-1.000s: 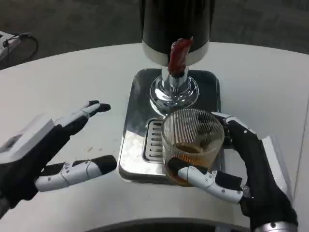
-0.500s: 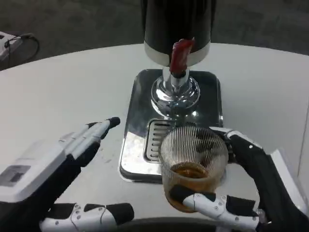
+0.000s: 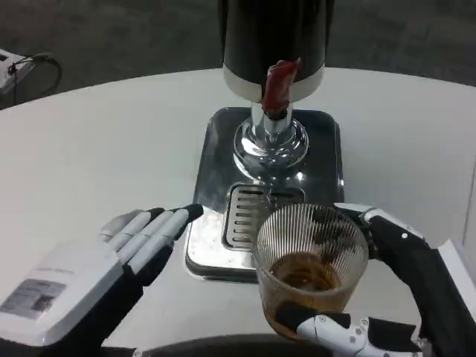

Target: Grasp the cup under the faucet to collect the drink, then remove the cup.

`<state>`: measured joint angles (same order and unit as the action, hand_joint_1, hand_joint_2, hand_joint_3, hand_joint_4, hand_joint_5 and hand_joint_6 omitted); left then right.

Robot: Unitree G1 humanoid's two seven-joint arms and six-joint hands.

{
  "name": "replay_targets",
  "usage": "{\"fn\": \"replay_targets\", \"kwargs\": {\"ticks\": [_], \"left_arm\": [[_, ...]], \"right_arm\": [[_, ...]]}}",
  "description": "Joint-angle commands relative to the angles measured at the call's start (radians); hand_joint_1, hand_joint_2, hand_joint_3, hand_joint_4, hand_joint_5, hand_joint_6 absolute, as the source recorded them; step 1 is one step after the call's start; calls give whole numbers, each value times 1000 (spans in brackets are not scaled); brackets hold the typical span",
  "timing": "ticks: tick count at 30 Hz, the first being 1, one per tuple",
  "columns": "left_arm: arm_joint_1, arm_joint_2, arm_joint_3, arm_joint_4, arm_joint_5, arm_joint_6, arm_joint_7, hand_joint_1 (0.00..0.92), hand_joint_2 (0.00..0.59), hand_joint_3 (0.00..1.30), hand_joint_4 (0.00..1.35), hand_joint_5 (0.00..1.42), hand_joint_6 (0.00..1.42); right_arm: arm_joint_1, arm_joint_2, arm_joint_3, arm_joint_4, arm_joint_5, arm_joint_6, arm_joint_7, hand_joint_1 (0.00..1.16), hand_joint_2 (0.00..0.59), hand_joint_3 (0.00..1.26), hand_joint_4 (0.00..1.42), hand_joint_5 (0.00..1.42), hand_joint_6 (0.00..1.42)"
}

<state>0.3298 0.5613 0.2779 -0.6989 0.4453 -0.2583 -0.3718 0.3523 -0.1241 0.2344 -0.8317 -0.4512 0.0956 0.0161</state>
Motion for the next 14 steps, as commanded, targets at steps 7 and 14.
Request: {"fn": "replay_targets", "kwargs": {"ticks": [7, 14], "left_arm": [[22, 4, -15, -8, 11, 4, -15, 0, 61, 0, 0, 0, 0], [12, 6, -22, -1, 13, 10, -20, 0, 63, 0, 0, 0, 0]], "right_arm": [[1, 2, -3, -31, 19, -44, 11, 830, 205, 791, 891, 862, 364], [3, 2, -4, -31, 21, -49, 13, 830, 205, 792, 891, 868, 379]]}}
